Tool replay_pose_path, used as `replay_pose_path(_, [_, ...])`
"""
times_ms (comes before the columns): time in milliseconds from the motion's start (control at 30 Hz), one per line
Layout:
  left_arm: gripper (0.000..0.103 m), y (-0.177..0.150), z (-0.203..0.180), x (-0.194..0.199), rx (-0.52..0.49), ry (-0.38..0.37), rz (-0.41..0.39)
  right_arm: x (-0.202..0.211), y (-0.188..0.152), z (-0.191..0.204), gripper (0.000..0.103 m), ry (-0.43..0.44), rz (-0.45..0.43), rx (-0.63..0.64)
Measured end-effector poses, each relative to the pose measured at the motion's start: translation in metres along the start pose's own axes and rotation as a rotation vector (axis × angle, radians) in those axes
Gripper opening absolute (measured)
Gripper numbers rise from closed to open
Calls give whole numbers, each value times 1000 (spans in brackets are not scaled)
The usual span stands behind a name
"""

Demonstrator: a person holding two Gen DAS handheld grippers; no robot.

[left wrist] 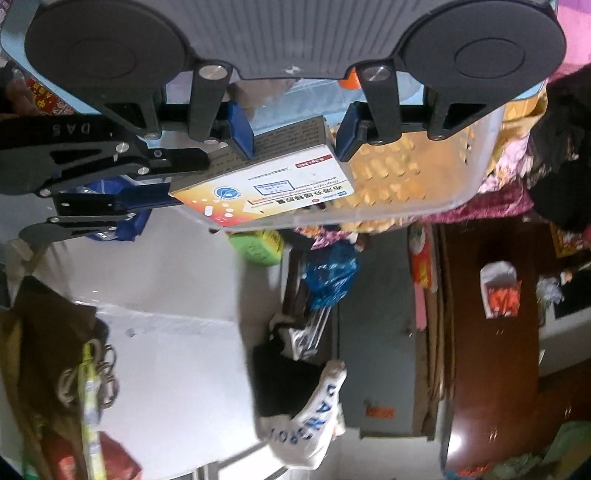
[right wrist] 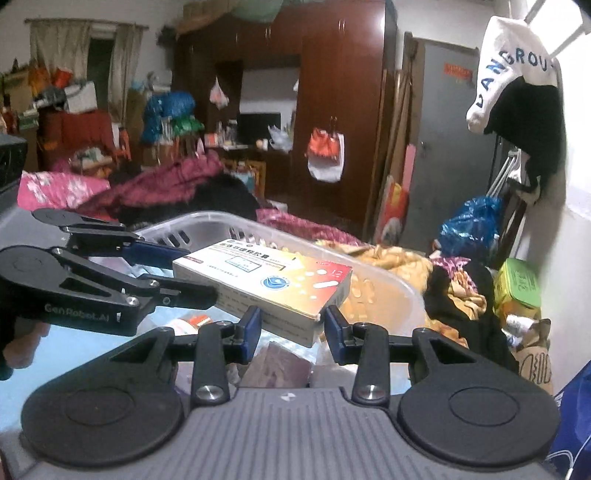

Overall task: Organize objects
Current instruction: 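Carry the medicine box over the basket and open both tools, then grasp the clear plastic bag with both tools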

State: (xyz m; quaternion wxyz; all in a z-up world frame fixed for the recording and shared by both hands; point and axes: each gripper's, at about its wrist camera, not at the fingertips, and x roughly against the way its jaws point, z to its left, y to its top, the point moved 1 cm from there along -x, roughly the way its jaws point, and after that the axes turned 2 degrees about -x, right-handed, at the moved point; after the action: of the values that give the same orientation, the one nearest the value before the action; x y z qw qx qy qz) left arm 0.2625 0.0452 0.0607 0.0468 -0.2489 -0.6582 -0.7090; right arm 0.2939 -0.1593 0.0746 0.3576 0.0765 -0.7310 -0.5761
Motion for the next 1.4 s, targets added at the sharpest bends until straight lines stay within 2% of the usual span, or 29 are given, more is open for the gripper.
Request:
replay_pose_path(67, [54, -1, -1, -3, -9, 16, 10, -6, -1, 0, 42, -9, 24, 7])
replay_pose_path(133, [65, -3, -3, -1, -32, 40, -6, -1, -4, 0, 45, -7, 11, 4])
replay_pose_path(167, [75, -5, -4, 5, -43, 59, -27, 3, -5, 1, 53, -16, 2, 5])
replay_pose_path(200, [83, -4, -5, 10, -51, 81, -50, 9, -6, 1, 69, -28, -11, 8])
replay_pose_path(233, [85, -5, -5, 18, -61, 99, -71, 17, -8, 0, 78, -36, -33, 7])
replay_pose_path(267, [88, -8, -7, 29, -74, 105, -96, 31, -13, -1, 92, -38, -62, -1])
replay_pose_path(300, [89, -8, -7, 38, -82, 95, -113, 39, -15, -4, 100, -30, -79, -13])
replay_pose_path(400, [92, -24, -7, 75, -52, 58, -145, 73, -35, -12, 103, -4, -103, -81])
replay_pose_path(500, [92, -54, -10, 104, -23, 7, -146, 99, -64, -21, 103, 18, -111, -121])
replay_pose_path(600, [92, -90, -18, 120, -50, -22, -127, 113, -99, -28, 103, 32, -108, -177])
replay_pose_path(767, [92, -132, -18, 144, -34, 18, -116, 126, -147, -25, 103, 73, -100, -298])
replay_pose_path(1000, [92, -172, -5, 179, -16, 54, -99, 155, -180, 0, 101, 121, -132, -309])
replay_pose_path(1100, [92, -186, -7, 181, -23, 48, -74, 150, -182, 11, 90, 101, -98, -271])
replay_pose_path(1300, [92, -203, -16, 175, -52, 16, -32, 136, -188, 29, 65, 129, -57, -197])
replay_pose_path(1367, [91, -206, -20, 171, -57, 8, -23, 135, -188, 33, 63, 127, -62, -169])
replay_pose_path(1400, [87, -208, -21, 168, -56, 5, -24, 136, -191, 35, 58, 129, -63, -161])
